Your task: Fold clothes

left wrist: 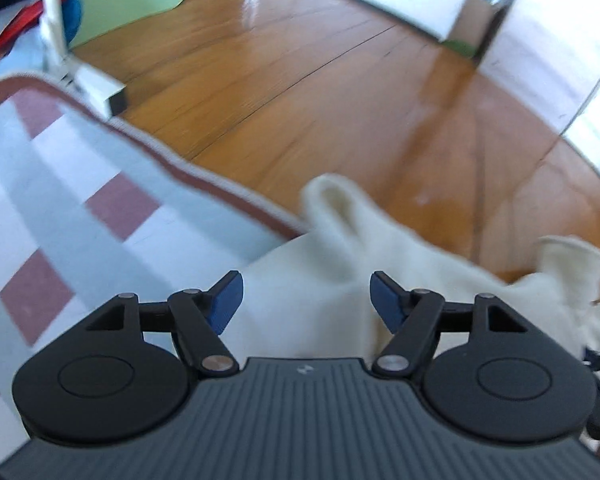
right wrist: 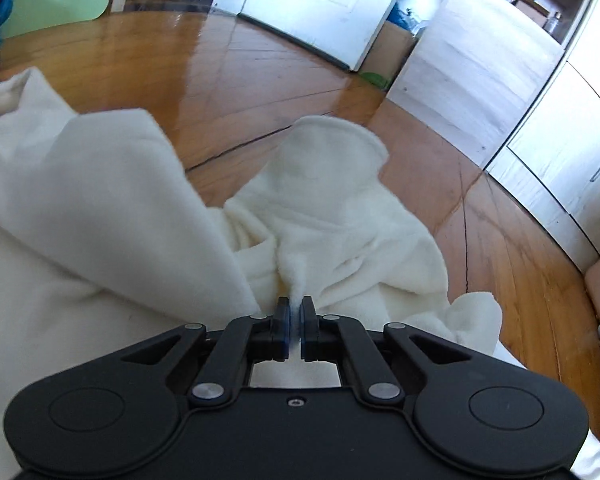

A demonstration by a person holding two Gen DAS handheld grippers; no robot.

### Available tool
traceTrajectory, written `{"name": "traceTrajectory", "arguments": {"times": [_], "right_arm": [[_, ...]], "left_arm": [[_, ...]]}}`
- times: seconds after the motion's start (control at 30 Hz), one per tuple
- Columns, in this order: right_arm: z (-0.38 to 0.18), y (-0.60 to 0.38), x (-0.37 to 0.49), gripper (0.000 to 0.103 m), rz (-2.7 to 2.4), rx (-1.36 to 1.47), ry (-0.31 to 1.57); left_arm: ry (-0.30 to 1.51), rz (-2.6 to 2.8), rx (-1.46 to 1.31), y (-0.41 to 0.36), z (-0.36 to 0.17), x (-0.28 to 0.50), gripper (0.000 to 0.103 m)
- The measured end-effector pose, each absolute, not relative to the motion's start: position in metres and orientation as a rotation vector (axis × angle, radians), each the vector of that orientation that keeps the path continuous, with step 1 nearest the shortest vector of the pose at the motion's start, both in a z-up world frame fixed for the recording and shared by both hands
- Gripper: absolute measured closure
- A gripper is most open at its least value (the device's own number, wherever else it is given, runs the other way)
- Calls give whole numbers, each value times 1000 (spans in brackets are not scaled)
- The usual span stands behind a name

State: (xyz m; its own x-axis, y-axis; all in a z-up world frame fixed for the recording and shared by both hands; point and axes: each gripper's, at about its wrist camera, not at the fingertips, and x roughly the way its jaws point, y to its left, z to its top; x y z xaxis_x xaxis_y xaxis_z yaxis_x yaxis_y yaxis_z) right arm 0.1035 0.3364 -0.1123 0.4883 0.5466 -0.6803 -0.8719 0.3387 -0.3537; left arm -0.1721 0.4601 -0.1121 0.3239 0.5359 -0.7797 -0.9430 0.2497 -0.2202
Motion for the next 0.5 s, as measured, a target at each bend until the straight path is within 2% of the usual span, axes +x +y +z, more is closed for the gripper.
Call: {"name": "traceTrajectory", "arguments": {"times": [0.1, 0.13, 0.23, 0.5], "right_arm": [[-116, 341, 103, 94, 1005, -793, 601], [-117, 339, 103, 95, 1011, -801, 630], [-115, 343, 105, 93, 1015, -792, 661], [-110, 336, 111, 91, 1055, -747, 721]], "left_arm": [[685, 1106, -727, 466, -123, -182, 32], [701, 1094, -723, 467, -125, -188, 28], [719, 1051, -827, 473, -137, -194, 26], [511, 990, -994, 464, -128, -220, 22]]}}
